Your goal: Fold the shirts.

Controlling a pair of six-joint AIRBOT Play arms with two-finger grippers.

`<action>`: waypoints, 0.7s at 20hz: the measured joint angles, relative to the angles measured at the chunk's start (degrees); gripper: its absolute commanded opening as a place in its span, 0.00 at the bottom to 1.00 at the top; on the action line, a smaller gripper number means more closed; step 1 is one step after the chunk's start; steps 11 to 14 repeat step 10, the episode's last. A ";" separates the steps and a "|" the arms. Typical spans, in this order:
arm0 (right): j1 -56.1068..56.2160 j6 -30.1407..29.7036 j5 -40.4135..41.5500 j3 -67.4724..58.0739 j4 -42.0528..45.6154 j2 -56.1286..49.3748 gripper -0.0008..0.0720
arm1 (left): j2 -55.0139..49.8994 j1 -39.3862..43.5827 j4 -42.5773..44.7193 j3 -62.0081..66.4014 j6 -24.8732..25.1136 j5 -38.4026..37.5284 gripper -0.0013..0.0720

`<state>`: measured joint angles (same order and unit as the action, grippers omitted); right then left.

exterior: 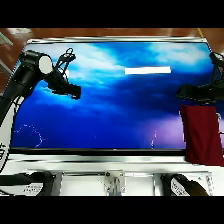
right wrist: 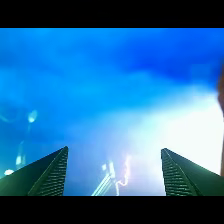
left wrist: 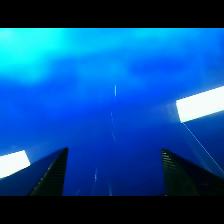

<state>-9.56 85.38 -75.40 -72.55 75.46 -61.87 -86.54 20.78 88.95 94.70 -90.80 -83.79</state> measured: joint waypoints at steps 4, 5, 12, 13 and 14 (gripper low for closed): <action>0.87 0.09 -0.37 0.00 -0.61 -0.22 0.96 | -0.22 0.22 0.00 -0.37 -0.20 0.76 0.98; 0.94 0.09 -0.37 0.00 -0.72 -0.24 0.97 | -0.22 0.22 0.00 -0.37 -0.20 0.87 0.98; 1.09 0.09 -0.50 0.00 -0.92 -0.24 0.97 | 0.02 0.22 -0.02 -0.44 -0.11 0.33 0.98; 1.09 0.09 -0.50 0.00 -0.92 -0.24 0.97 | 0.02 0.22 -0.02 -0.44 -0.11 0.33 0.98; 1.09 0.09 -0.50 0.00 -0.92 -0.24 0.97 | 0.02 0.22 -0.02 -0.44 -0.11 0.33 0.98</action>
